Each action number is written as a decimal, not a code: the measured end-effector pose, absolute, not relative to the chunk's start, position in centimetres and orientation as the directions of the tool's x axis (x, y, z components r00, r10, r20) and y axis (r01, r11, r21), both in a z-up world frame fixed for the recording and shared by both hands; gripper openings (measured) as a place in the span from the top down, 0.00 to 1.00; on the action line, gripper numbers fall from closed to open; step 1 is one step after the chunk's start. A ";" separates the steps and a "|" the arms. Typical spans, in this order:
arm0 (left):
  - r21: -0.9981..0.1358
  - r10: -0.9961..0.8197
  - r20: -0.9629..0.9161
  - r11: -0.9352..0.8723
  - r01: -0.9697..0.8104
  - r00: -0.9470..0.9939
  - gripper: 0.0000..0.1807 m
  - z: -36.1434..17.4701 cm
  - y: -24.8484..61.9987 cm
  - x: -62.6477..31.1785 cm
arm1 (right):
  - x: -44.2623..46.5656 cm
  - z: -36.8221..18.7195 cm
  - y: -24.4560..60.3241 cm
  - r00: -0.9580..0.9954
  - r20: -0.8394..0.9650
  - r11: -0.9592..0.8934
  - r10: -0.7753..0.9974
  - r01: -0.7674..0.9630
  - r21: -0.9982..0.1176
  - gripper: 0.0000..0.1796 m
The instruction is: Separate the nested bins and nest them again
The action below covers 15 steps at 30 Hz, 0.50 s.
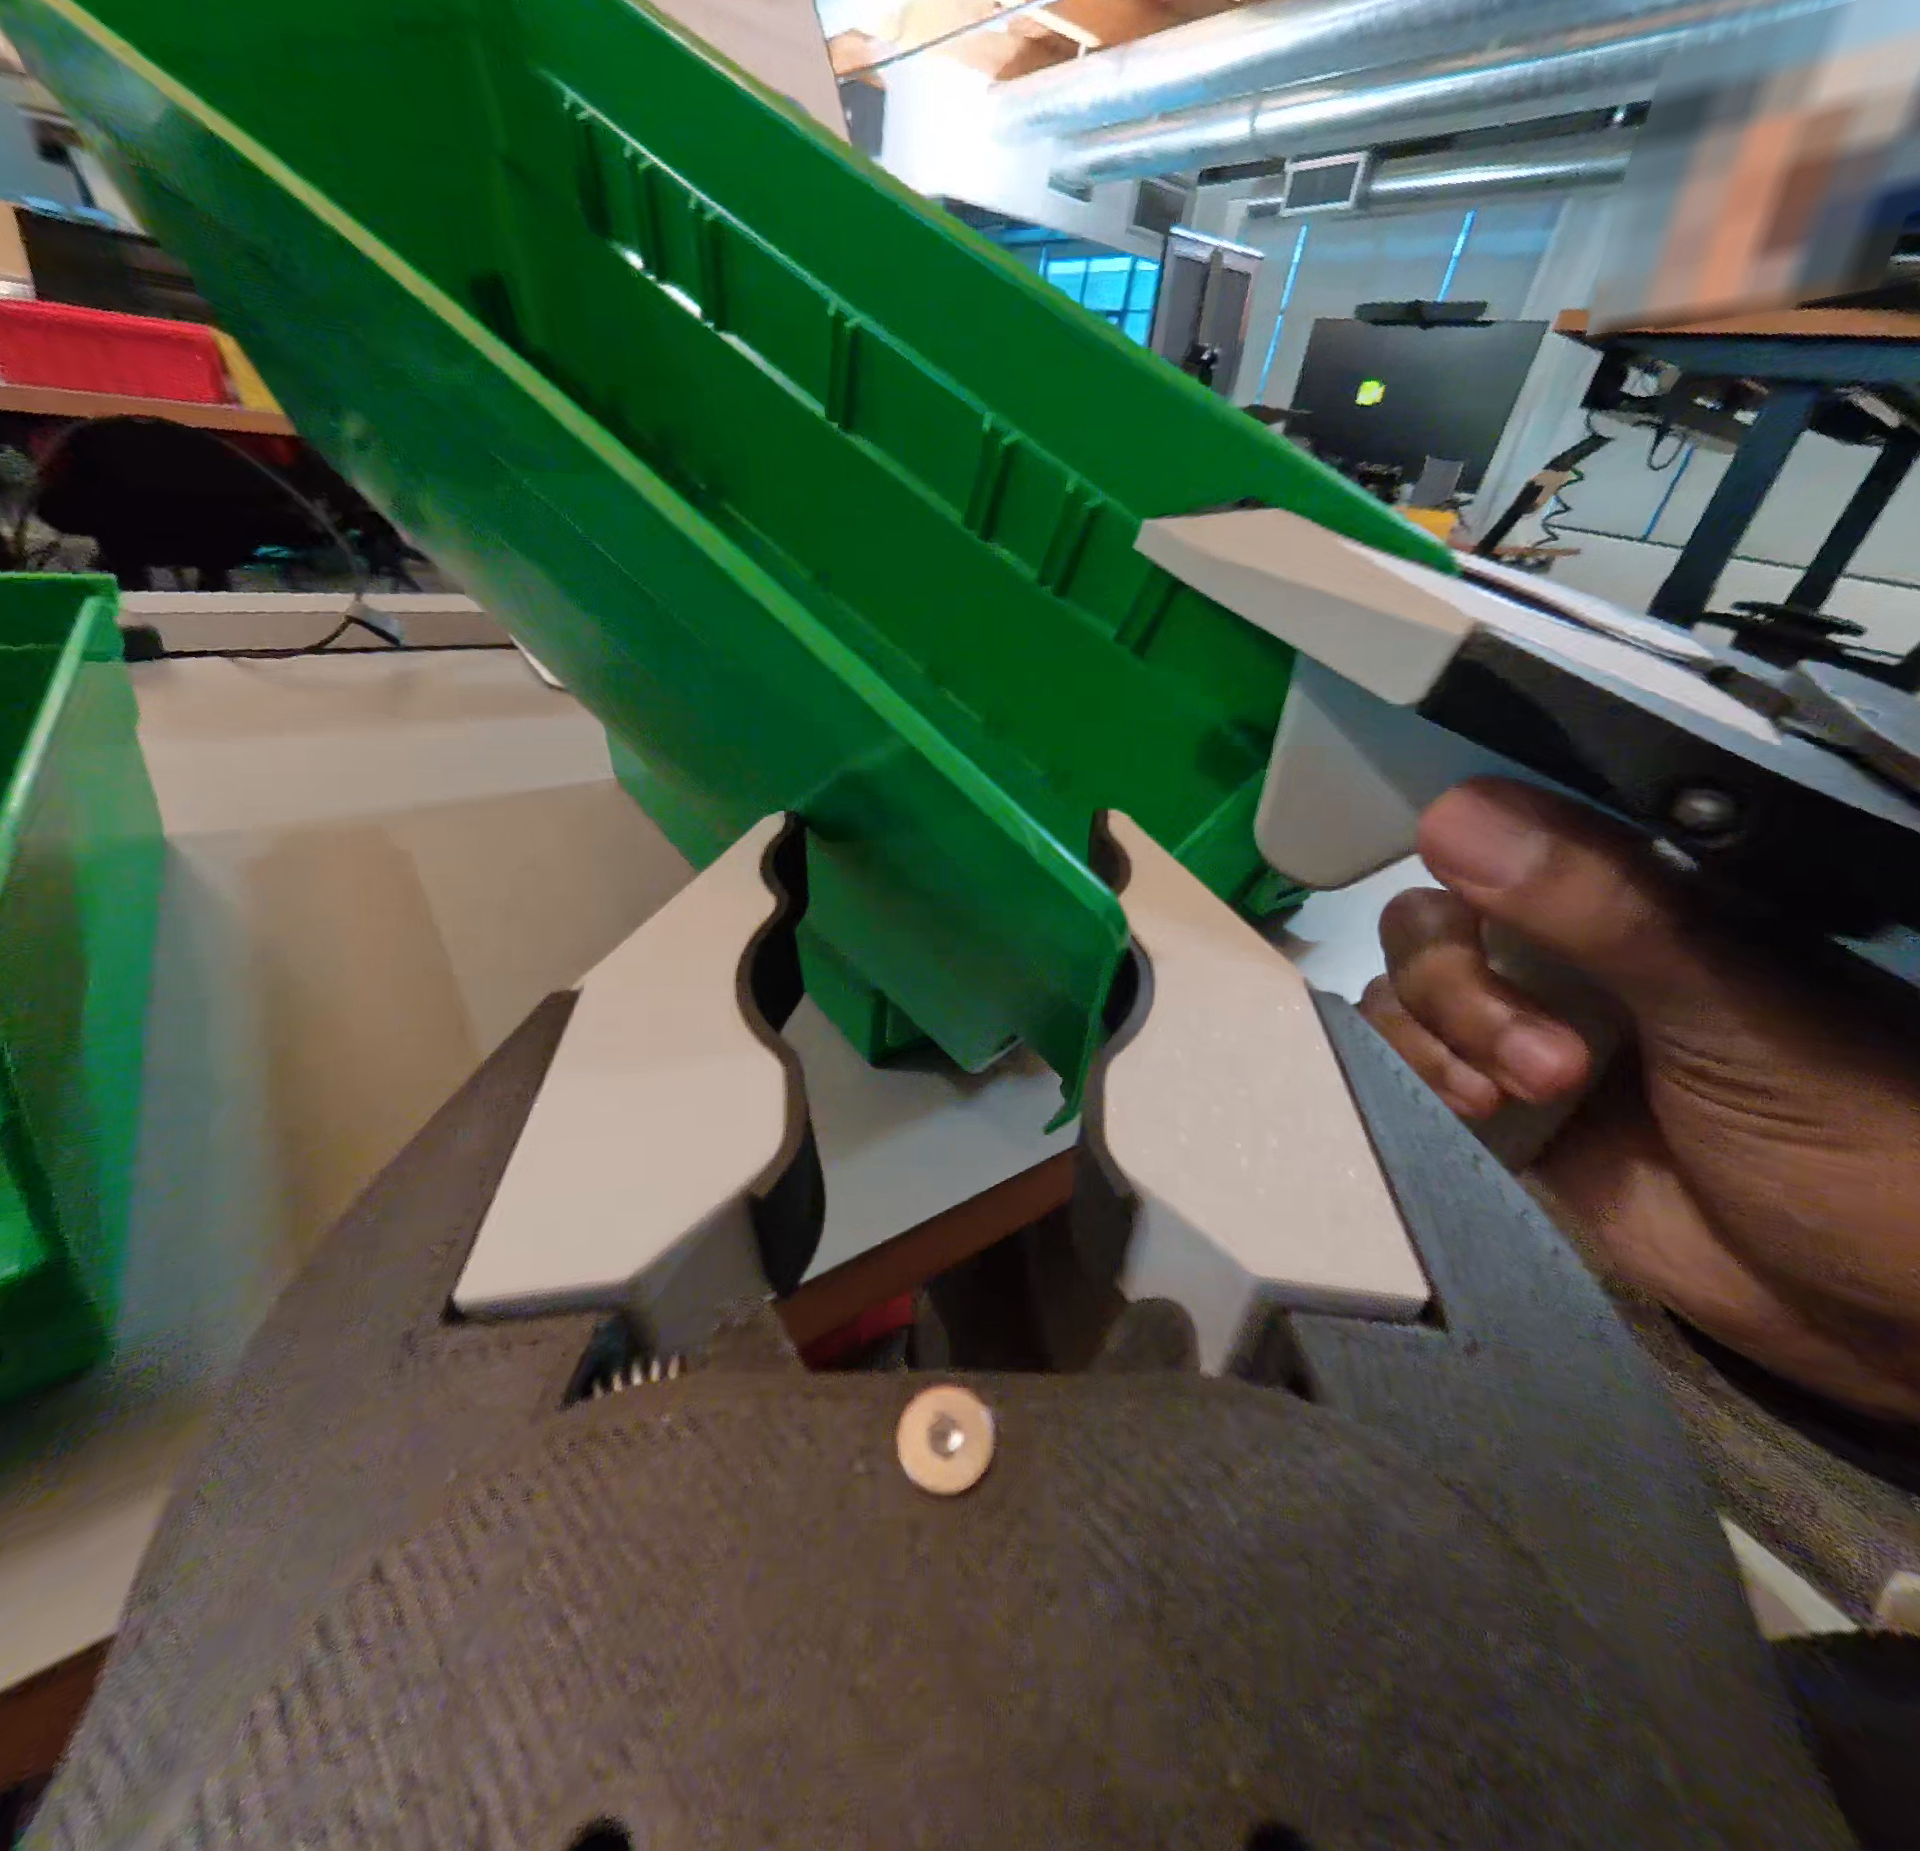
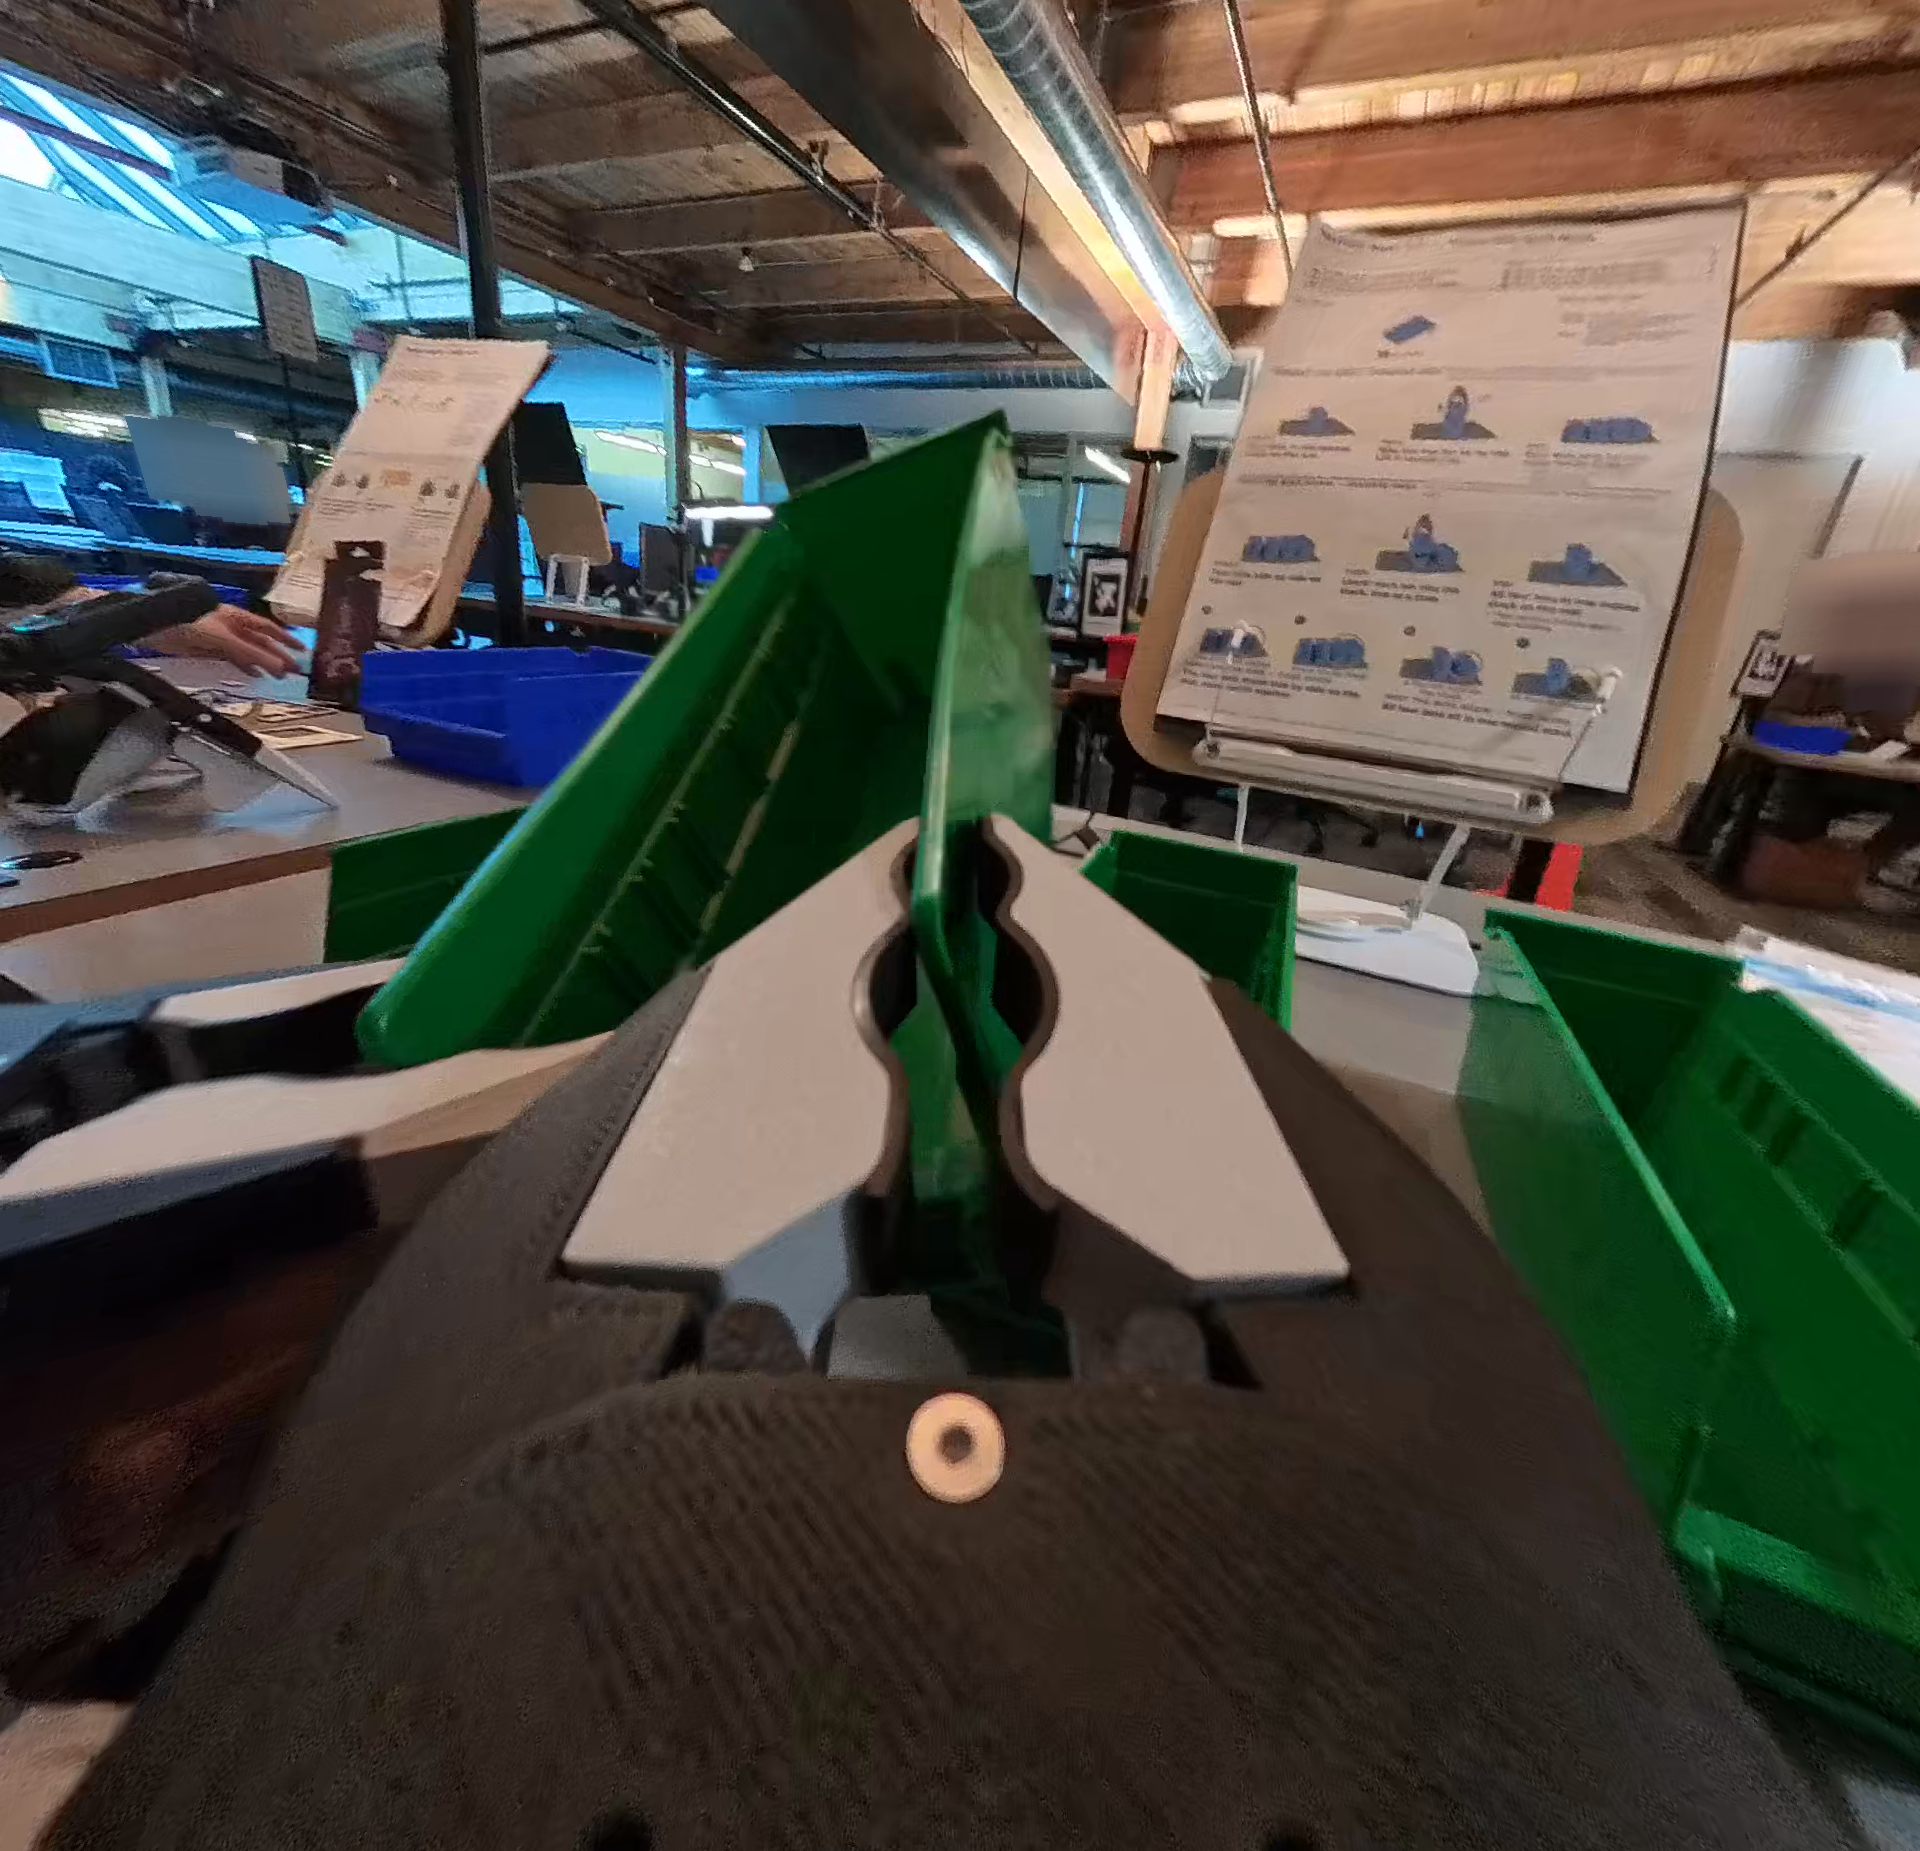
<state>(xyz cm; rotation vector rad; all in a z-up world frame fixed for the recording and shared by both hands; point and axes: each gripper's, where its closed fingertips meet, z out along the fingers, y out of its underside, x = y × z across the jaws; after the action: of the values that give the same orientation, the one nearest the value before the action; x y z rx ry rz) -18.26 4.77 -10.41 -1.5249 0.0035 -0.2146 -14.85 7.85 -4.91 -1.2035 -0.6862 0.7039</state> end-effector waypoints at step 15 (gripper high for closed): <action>-0.946 -0.065 0.295 0.118 0.301 0.953 0.99 -8.4 4.4 -25.5 | -18.1 -6.6 1.0 0.386 0.322 0.368 0.865 -0.052 -0.928 0.75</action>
<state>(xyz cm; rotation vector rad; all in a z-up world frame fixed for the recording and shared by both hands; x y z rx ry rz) -25.46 4.41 -8.37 -1.4302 -0.1982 -0.2705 -18.06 1.02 -6.62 -1.0158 -0.9947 0.7341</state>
